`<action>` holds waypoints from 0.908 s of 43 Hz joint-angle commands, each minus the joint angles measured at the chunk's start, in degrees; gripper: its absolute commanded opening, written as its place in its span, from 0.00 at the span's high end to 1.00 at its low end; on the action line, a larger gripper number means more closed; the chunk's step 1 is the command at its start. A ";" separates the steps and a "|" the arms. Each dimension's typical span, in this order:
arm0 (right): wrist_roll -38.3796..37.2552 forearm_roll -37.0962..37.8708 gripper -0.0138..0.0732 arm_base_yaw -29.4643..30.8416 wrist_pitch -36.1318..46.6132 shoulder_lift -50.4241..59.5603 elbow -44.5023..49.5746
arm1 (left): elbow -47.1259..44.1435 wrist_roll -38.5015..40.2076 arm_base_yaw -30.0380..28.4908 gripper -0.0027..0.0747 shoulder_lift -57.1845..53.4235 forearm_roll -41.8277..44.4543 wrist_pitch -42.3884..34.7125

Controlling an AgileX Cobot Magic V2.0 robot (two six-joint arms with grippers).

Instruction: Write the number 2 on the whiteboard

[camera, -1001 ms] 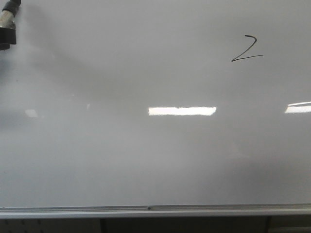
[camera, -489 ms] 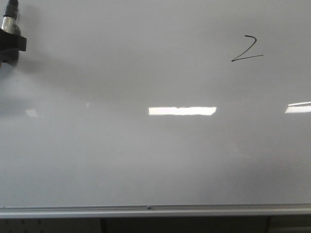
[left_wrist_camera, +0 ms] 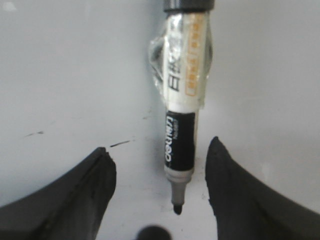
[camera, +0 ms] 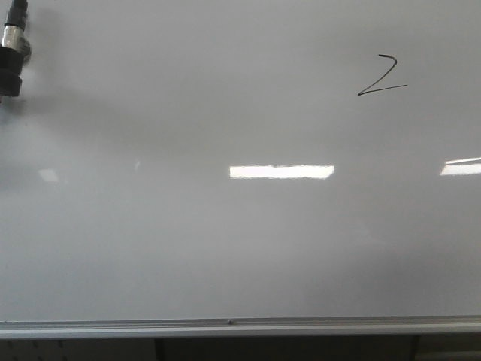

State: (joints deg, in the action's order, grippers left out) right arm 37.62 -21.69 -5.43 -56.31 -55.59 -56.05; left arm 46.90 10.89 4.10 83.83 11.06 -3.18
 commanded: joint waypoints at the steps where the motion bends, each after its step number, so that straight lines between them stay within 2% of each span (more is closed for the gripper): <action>1: -4.09 -1.17 0.26 0.43 2.11 1.51 -2.00 | 2.35 0.23 -0.02 0.44 -7.21 1.85 3.54; 8: -13.19 1.44 0.26 0.50 1.02 2.80 -2.58 | 5.79 0.23 0.71 0.44 -15.97 1.90 20.93; 12: -19.54 6.83 0.26 0.50 -2.52 3.64 -4.40 | 8.07 0.23 1.76 0.44 -20.71 1.78 32.21; 16: -26.09 13.43 0.26 0.50 -6.07 4.74 -6.18 | 9.54 0.23 2.98 0.44 -25.26 1.66 39.33; 21: -32.85 18.41 0.26 0.50 -8.13 7.32 -6.96 | 9.64 0.23 5.72 0.44 -30.89 1.53 42.79; 27: -37.62 19.02 0.26 0.50 -10.88 11.45 -6.96 | 9.64 0.09 10.20 0.44 -36.82 -2.45 48.38; 39: -37.62 19.02 0.26 0.50 -12.45 20.00 -6.86 | 9.53 -0.87 17.90 0.44 -44.01 -3.67 55.51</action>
State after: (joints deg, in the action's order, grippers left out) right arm 0.00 -3.25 -5.23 -70.88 -37.43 -61.12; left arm 54.47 10.06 20.53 41.07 7.47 53.59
